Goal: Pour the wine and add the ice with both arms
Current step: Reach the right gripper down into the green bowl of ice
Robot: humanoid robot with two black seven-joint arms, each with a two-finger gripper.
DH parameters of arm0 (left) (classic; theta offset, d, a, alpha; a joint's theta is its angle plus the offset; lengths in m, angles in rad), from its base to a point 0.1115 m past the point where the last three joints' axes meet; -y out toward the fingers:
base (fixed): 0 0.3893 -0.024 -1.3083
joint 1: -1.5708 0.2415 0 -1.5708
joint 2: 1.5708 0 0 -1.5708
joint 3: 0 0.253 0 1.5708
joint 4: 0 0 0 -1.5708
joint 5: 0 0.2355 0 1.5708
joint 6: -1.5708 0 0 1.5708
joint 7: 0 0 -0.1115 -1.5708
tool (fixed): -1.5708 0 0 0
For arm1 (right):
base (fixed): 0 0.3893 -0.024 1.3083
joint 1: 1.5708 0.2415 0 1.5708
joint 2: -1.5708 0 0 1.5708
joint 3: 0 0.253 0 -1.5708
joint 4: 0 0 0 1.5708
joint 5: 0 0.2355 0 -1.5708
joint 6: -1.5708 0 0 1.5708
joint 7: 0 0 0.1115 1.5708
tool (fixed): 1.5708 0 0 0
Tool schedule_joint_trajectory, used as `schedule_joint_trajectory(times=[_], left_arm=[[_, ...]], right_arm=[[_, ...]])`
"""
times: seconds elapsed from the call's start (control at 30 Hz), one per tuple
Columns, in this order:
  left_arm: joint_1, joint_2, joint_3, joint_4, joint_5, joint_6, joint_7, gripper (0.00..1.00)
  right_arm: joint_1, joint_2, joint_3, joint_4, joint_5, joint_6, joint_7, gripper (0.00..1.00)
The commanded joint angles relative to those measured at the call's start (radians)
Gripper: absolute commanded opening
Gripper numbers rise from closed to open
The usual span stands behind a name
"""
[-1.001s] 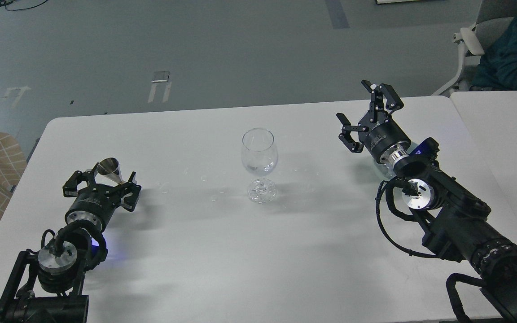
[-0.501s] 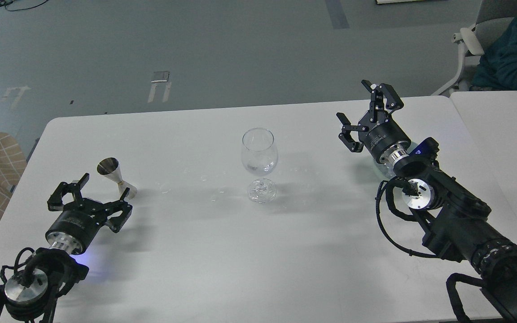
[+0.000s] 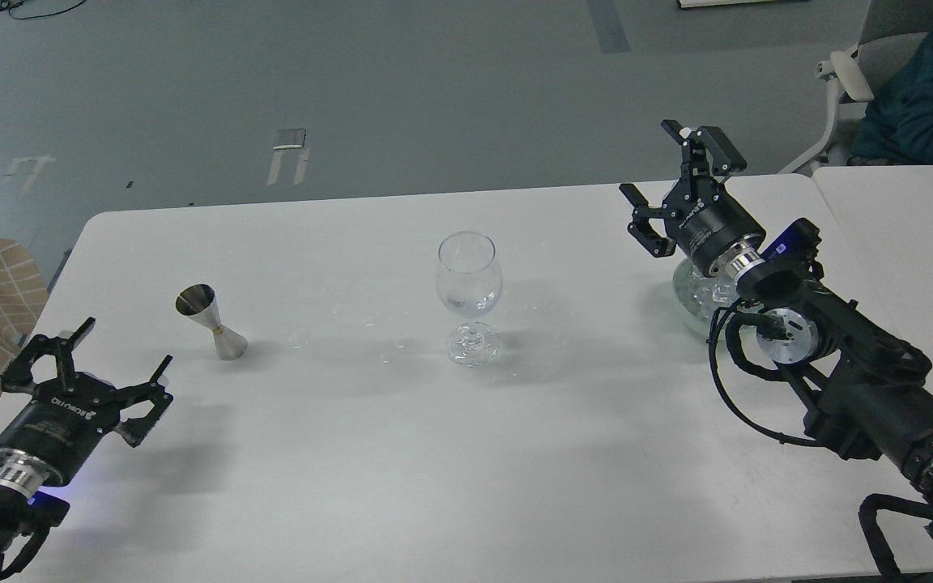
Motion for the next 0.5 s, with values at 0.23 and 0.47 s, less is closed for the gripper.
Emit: schedule_joint_trajectory(times=[0.23, 0.47], left_arm=[[-0.247, 0.146, 0.011, 0.045, 0.428, -0.015, -0.208, 0.97], [-0.353, 0.089, 0.068, 0.045, 0.54, -0.015, -0.25, 0.97]], right_arm=[[-0.047, -0.433, -0.107, 0.365, -0.341, -0.103, -0.002, 1.0], [-0.147, -0.575, -0.107, 0.49, -0.839, -0.25, -0.002, 1.0]])
